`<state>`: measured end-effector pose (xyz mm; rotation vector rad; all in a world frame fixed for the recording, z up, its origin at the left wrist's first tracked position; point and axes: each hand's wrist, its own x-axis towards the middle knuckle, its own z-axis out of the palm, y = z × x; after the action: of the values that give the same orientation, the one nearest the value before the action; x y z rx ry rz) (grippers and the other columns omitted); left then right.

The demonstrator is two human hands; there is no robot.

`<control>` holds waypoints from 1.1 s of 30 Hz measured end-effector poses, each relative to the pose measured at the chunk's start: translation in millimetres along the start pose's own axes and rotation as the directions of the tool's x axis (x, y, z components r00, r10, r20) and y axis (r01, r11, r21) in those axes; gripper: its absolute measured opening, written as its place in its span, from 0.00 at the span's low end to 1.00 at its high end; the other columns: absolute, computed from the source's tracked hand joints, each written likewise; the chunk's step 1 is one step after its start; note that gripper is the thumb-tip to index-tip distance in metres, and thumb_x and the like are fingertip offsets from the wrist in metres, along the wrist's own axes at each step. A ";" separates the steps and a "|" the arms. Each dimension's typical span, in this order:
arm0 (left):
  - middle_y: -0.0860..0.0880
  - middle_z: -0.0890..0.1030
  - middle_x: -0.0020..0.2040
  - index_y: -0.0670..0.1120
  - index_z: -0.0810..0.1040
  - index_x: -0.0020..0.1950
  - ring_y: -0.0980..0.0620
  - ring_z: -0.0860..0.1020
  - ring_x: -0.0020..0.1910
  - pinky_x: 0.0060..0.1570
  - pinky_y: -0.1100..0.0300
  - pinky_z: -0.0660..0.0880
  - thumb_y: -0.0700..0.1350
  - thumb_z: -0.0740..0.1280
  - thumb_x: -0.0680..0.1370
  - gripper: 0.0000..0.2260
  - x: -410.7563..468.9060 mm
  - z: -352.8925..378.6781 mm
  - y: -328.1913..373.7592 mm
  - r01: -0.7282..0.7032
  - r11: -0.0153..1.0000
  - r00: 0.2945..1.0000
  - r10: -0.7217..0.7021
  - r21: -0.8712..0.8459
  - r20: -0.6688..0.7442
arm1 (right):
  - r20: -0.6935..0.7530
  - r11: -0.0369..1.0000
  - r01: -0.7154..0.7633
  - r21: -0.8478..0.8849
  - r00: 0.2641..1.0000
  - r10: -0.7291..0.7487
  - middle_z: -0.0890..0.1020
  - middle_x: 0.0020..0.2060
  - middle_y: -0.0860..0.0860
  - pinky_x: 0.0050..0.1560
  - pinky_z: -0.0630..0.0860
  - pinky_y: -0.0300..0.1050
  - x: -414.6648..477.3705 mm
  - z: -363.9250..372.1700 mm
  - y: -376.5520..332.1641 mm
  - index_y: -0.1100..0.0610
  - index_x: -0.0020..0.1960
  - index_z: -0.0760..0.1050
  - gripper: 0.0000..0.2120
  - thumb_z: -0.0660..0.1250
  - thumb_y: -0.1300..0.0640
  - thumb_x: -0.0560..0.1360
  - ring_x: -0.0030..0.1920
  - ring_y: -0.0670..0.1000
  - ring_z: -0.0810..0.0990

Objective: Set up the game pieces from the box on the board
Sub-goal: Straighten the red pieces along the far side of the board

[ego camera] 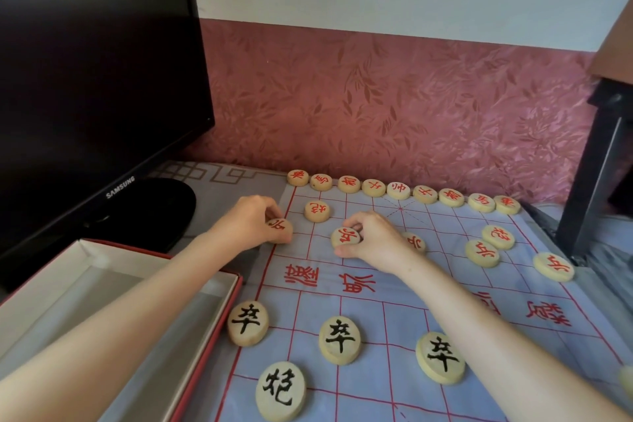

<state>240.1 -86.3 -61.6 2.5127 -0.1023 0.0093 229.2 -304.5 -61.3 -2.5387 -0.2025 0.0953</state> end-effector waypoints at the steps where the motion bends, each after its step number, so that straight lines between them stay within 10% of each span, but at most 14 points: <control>1: 0.51 0.78 0.51 0.50 0.78 0.54 0.54 0.75 0.48 0.44 0.63 0.71 0.51 0.76 0.65 0.19 0.2 -0.7 -0.3 -0.017 1.000 1.000 0.017 0.004 0.018 | 0.014 1.000 0.003 0.011 1.000 -0.003 0.74 0.60 0.52 0.58 0.71 0.46 0.7 0.2 1.3 0.54 0.63 0.72 0.27 0.76 0.52 0.67 0.61 0.52 0.72; 8: 0.51 0.79 0.57 0.50 0.78 0.58 0.53 0.76 0.56 0.59 0.56 0.74 0.47 0.74 0.69 0.18 -0.3 -0.4 -6.6 -0.110 0.994 0.991 0.111 -0.028 0.069 | 0.023 0.999 0.020 0.050 0.999 -0.021 0.75 0.61 0.51 0.63 0.71 0.48 -0.3 3.2 4.2 0.54 0.68 0.69 0.30 0.75 0.54 0.68 0.62 0.51 0.73; 23: 0.54 0.77 0.56 0.51 0.77 0.59 0.57 0.74 0.56 0.47 0.76 0.67 0.43 0.71 0.71 0.17 -3.2 -1.6 -11.4 -0.177 0.978 0.975 0.190 -0.113 0.115 | 0.002 0.996 0.039 0.076 0.999 -0.039 0.74 0.61 0.50 0.63 0.72 0.50 0.4 7.0 6.9 0.53 0.67 0.70 0.28 0.73 0.56 0.69 0.63 0.51 0.72; 33: 0.54 0.77 0.58 0.53 0.77 0.59 0.57 0.73 0.58 0.55 0.68 0.66 0.43 0.71 0.71 0.17 -3.2 0.2 -14.5 -0.181 0.974 0.972 0.198 -0.138 0.124 | -0.007 0.995 0.051 0.081 0.999 -0.051 0.73 0.61 0.50 0.62 0.71 0.50 -1.2 8.4 7.6 0.52 0.66 0.70 0.26 0.72 0.56 0.70 0.63 0.50 0.71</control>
<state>238.0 -74.4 -70.3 2.3668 -0.3878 -0.0892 228.0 -306.3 -72.4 -2.4512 -0.2562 0.0753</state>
